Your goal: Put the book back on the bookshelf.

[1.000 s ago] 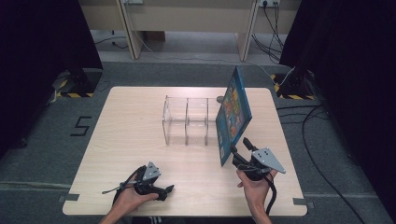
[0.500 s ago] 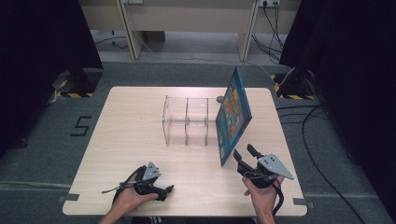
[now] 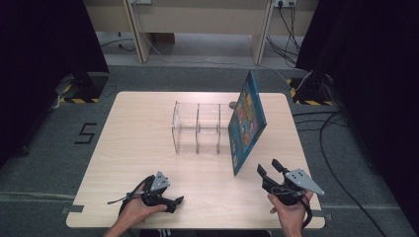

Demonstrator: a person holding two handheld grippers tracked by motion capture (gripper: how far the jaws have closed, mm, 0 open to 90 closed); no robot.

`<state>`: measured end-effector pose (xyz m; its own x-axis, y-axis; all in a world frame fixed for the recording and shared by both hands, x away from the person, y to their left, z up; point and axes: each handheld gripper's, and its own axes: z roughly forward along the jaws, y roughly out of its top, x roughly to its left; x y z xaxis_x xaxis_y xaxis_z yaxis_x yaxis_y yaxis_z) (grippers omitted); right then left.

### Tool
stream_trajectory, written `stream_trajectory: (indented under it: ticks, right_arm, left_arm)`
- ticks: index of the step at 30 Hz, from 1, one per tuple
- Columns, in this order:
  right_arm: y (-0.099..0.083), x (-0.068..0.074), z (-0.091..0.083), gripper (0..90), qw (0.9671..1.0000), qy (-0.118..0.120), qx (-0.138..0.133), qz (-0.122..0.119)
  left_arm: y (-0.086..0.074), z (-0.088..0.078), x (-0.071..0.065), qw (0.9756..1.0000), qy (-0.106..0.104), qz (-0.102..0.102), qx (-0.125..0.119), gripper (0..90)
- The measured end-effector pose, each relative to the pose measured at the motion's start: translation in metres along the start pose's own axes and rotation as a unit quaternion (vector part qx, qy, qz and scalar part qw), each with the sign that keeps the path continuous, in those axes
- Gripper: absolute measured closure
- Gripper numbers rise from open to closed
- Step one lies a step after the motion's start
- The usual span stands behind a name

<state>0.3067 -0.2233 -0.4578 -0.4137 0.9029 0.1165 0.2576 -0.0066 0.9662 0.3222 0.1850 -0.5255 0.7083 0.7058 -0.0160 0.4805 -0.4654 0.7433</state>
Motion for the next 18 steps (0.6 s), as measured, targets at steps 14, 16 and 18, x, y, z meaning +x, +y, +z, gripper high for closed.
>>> stream_trajectory:
  ticks: [14,16,18]
  right_arm:
    - [-0.009,-0.01,-0.007,35.7,0.9994,0.009,0.032,0.012]
    - [-0.01,-0.012,-0.009,35.1,0.9993,0.009,0.034,0.014]
    - [-0.011,-0.014,-0.01,34.5,0.9992,0.009,0.036,0.017]
  left_arm:
    - [-0.001,-0.001,0.002,0.9999,-0.011,0.009,0.002,5.2]
    - [-0.001,-0.001,0.003,0.9998,-0.014,0.014,0.002,4.9]
    - [-0.002,-0.002,0.003,0.9998,-0.015,0.014,0.002,4.9]
